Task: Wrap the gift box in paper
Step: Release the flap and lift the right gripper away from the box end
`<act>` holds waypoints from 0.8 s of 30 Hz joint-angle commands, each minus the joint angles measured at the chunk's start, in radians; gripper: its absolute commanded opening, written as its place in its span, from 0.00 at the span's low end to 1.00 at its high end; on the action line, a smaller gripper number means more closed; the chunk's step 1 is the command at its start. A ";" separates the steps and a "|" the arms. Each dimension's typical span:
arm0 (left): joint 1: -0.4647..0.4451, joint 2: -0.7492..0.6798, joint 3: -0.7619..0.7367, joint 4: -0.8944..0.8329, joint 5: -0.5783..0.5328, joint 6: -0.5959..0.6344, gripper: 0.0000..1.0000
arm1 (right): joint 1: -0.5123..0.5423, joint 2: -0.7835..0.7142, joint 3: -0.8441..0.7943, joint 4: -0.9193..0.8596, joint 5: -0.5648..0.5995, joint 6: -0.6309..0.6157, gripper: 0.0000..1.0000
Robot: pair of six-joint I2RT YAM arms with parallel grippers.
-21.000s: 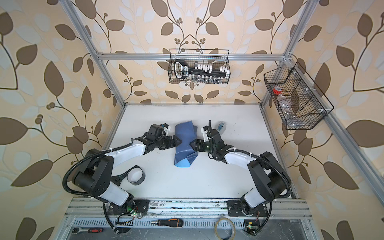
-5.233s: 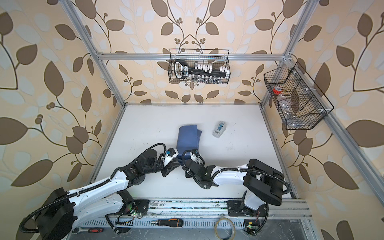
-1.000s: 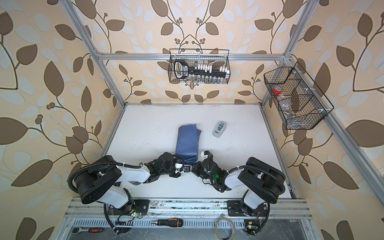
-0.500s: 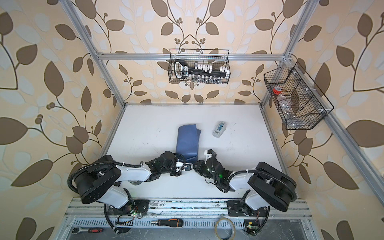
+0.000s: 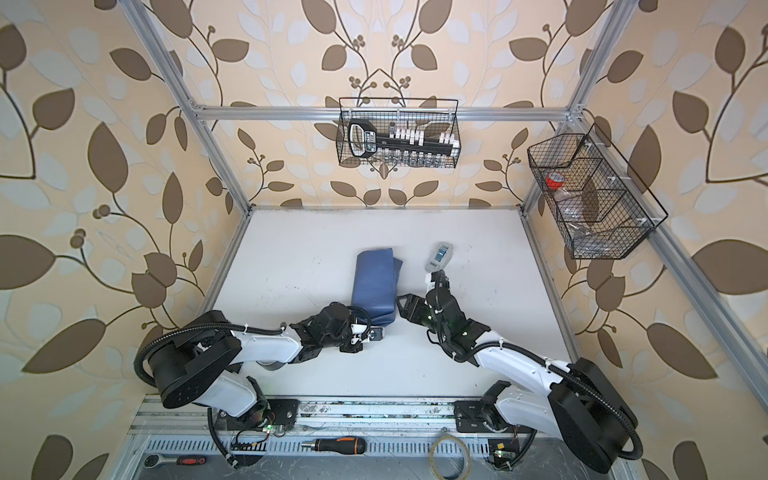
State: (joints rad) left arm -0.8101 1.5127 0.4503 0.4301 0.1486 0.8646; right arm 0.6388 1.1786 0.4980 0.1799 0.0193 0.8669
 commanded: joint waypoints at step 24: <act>0.006 -0.063 0.098 -0.072 0.007 -0.009 0.00 | -0.011 0.347 0.139 -0.116 0.024 -0.207 0.81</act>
State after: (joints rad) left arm -0.8097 1.4929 0.5026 0.3687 0.1440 0.8383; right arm 0.6327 1.4960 0.6773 0.1360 0.0113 0.6907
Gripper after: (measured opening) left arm 0.047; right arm 0.814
